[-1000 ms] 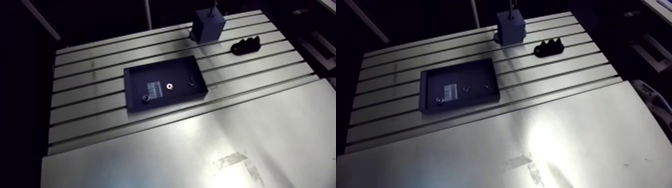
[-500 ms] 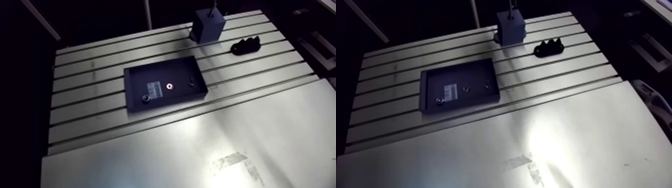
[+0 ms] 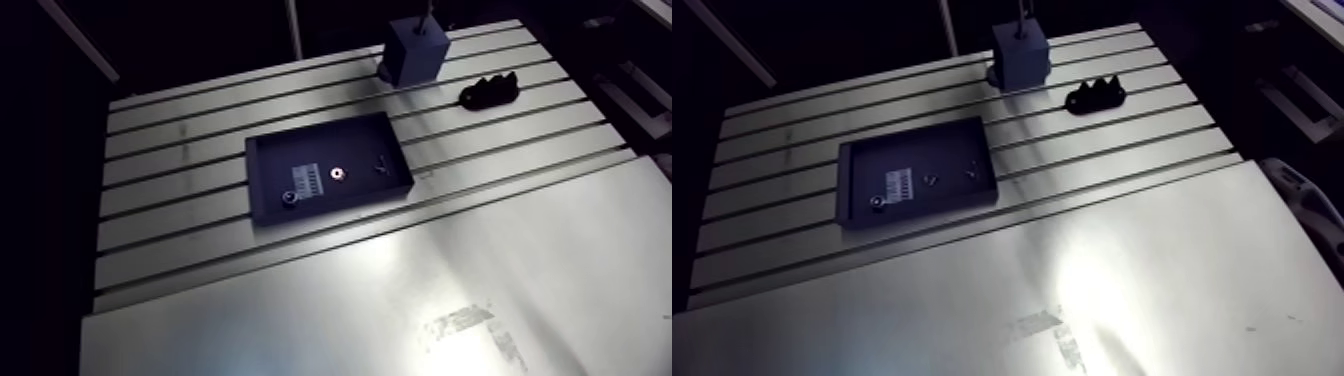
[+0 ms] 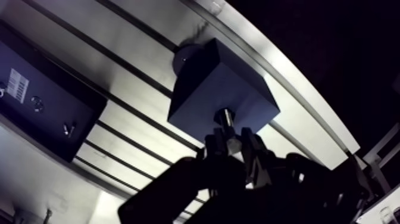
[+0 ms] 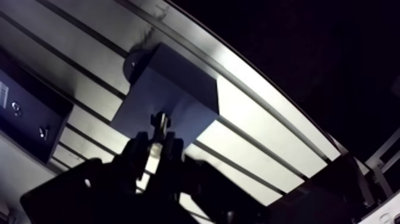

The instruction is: Pick up the M10 bolt and insert it into the hex recess until seated.

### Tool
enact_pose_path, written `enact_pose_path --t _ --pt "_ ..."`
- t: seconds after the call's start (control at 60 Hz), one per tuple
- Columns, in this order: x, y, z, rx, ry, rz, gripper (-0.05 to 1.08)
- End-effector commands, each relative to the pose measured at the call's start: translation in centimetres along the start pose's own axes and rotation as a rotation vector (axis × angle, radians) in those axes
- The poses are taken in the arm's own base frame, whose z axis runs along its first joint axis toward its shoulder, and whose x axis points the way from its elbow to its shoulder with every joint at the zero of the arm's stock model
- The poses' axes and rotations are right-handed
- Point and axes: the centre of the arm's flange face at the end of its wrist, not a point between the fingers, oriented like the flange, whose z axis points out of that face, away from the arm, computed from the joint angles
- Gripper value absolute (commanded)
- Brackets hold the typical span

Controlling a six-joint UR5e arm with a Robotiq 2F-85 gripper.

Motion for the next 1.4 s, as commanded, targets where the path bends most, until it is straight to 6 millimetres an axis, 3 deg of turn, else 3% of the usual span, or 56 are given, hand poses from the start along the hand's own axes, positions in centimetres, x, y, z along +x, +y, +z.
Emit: enact_pose_path --t 0.017,0.683,0.717,0.733,0.75,0.767,0.783,0.8,0.817,0.9,0.933,1.233,1.4 --pt "0.16 -0.15 -0.04 -0.001 0.001 -0.002 0.78" --pt "0.06 -0.33 0.61 0.009 -0.006 -0.002 0.75" --pt "0.08 -0.33 0.6 0.009 -0.004 0.004 0.58" --pt "0.08 -0.33 0.6 0.009 -0.004 0.004 0.58" --pt "0.18 -0.44 0.68 0.011 -0.001 0.005 0.47" --pt "0.18 -0.44 0.68 0.011 -0.001 0.005 0.47" --pt "0.24 -0.47 0.64 0.008 0.009 0.006 0.34" --pt "0.24 -0.47 0.64 0.008 0.009 0.006 0.34" --pt "0.24 -0.52 0.49 0.0 0.02 0.008 0.23" --pt "0.32 -0.55 0.35 -0.015 0.043 0.007 0.15" --pt "0.4 -0.55 0.32 -0.025 0.058 0.009 0.05" --pt "0.2 -0.42 0.44 -0.021 0.066 0.025 0.01" --pt "0.19 -0.08 -0.2 0.0 0.111 0.122 0.01"
